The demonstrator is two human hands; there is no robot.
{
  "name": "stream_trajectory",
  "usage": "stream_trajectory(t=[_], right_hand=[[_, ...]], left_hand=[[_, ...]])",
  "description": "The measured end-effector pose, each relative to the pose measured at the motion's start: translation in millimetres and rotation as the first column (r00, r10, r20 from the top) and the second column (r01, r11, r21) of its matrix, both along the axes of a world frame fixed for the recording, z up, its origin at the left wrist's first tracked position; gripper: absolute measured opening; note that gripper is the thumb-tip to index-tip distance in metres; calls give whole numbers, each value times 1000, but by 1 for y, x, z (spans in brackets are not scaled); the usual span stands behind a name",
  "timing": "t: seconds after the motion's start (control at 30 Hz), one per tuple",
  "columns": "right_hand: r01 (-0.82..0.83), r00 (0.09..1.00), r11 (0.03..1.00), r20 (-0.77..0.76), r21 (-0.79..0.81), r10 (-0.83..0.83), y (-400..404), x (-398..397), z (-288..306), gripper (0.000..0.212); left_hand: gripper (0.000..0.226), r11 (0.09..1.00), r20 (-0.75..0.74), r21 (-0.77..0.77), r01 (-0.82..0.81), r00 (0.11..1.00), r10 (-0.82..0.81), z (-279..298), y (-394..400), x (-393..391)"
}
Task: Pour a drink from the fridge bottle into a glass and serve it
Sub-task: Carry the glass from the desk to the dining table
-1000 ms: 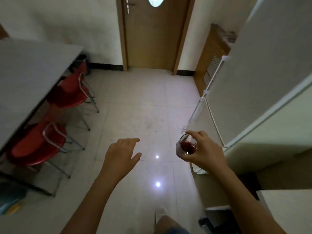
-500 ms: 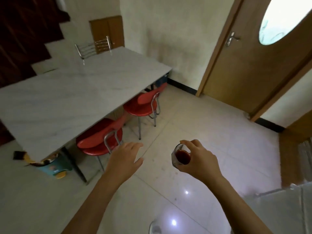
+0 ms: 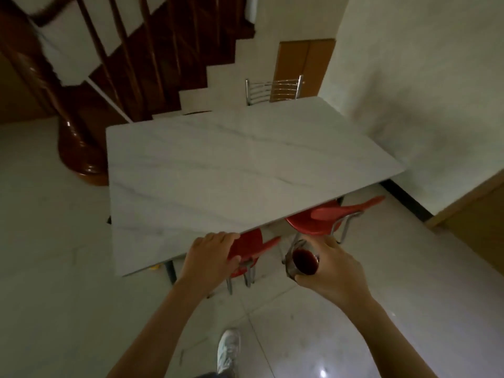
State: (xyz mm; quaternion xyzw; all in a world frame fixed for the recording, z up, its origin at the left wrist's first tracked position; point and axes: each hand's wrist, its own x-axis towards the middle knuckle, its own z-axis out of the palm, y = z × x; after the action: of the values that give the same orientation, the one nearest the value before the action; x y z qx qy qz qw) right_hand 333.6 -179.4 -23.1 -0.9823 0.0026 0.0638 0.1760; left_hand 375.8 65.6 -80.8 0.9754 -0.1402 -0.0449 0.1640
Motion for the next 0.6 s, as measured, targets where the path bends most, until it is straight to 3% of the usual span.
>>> stream_trajectory(t=[0.2,0.4,0.6], right_hand=[[-75,997,997,29,15,74,20,110,-5,71],[-164,986,987,-38,5,164,31,217,-37,75],[-277,958,961,-77,1,276,43,310,-88,71]], left_hand=[[51,997,-80,51,-54,995,58,-20,14,95],[54,970,-140,50,-238,960,243,-67,12,188],[62,896,-344,115,-428,829,440,-123,5,241]])
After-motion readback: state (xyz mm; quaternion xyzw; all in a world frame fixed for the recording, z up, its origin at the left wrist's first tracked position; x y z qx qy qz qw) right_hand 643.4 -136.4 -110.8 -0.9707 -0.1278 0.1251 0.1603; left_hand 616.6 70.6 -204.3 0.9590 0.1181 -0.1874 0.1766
